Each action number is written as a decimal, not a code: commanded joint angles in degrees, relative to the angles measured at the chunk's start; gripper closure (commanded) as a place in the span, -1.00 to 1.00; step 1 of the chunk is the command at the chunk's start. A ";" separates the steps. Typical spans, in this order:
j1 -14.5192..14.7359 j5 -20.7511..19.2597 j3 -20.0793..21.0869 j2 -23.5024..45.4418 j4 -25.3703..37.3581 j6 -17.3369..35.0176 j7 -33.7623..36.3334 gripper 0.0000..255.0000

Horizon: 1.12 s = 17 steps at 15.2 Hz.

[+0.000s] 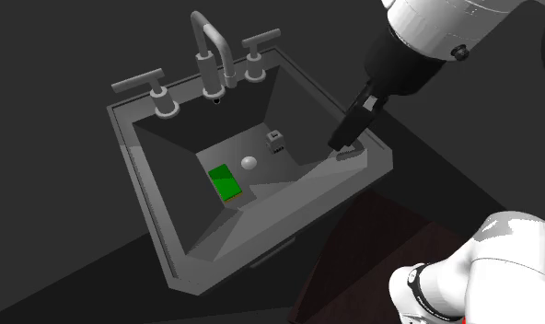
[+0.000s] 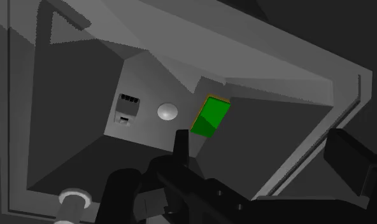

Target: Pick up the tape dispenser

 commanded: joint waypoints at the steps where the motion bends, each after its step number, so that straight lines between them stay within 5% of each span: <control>1: 0.00 0.00 0.00 0.00 0.00 0.00 0.00 -1.00; 17: -2.66 -1.62 -4.29 26.28 -1.07 22.99 -1.94 -1.00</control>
